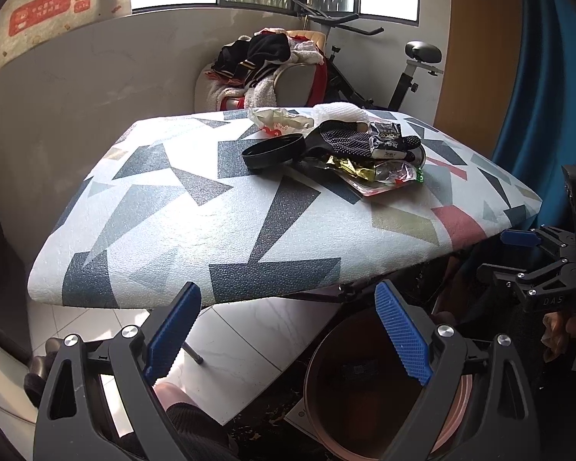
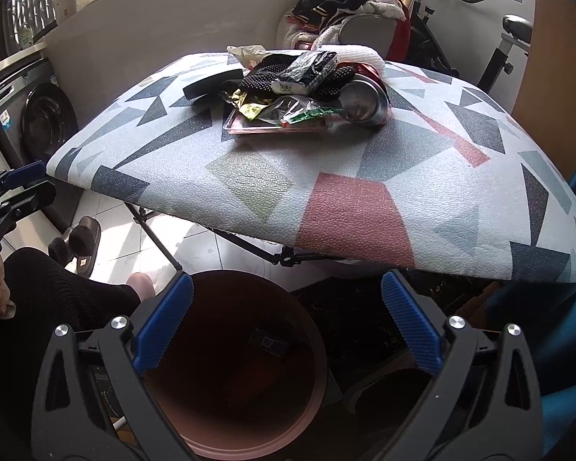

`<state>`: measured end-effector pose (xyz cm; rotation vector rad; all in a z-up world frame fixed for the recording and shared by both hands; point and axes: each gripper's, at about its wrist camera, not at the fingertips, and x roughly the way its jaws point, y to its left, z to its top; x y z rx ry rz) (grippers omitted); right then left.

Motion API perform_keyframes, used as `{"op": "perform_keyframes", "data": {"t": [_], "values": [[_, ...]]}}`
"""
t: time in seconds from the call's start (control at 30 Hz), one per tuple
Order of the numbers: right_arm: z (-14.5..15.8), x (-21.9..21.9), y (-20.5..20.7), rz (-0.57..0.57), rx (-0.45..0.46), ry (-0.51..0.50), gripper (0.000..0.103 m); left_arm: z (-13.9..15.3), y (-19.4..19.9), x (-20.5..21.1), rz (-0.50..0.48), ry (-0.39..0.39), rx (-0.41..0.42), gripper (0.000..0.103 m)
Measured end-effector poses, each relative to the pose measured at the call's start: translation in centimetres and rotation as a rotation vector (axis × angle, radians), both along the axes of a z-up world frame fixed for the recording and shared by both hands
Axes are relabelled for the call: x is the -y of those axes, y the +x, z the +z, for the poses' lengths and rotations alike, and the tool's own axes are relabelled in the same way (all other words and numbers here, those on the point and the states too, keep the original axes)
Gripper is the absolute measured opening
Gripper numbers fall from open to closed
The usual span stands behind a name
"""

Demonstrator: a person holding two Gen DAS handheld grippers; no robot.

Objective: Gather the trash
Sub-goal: 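Reach the right gripper to the black snack bag and grasp it, then grasp the black round lid with the left gripper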

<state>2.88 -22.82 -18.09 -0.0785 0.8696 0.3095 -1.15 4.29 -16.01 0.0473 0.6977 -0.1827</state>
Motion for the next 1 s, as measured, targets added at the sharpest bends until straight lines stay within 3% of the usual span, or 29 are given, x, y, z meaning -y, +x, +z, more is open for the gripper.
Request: {"op": "perform_keyframes", "data": {"t": [0.1,0.17,0.3,0.4,0.57,0.73,0.83,0.9,1.0], "values": [[1.9,0.2,1.7,-0.011,0.049,-0.001,0.093,0.6,0.2,0.0,-0.01,-0.02,0.019,0.091],[3.2,0.2,3.4,-0.015,0.071,0.008,0.08,0.9,0.6,-0.1,-0.008,-0.032,0.03,0.092],[5.7,-0.2,7.4,-0.006,0.091,0.088,0.068,1.1,2.2,-0.4,0.007,-0.061,0.008,0.092],[6.6,-1.4,10.4,-0.013,0.083,0.139,0.067,1.2,3.3,-1.0,0.024,-0.098,0.004,0.092],[5.5,-3.3,15.3,-0.088,0.002,0.185,0.067,1.0,4.9,-1.9,0.051,-0.128,-0.008,0.092],[3.4,-4.6,18.7,-0.168,-0.055,0.13,0.066,0.5,5.6,-2.3,0.052,-0.118,-0.019,0.092],[2.7,-5.7,19.6,-0.155,-0.054,0.047,0.065,0.4,5.9,-1.8,0.029,-0.081,-0.013,0.094],[2.3,-6.0,19.9,-0.143,-0.071,0.012,0.048,0.4,6.5,-1.8,0.021,-0.094,-0.026,0.095],[2.7,-5.1,19.5,-0.145,-0.063,0.05,0.038,0.5,8.0,-2.4,0.031,-0.157,-0.048,0.096]]}}
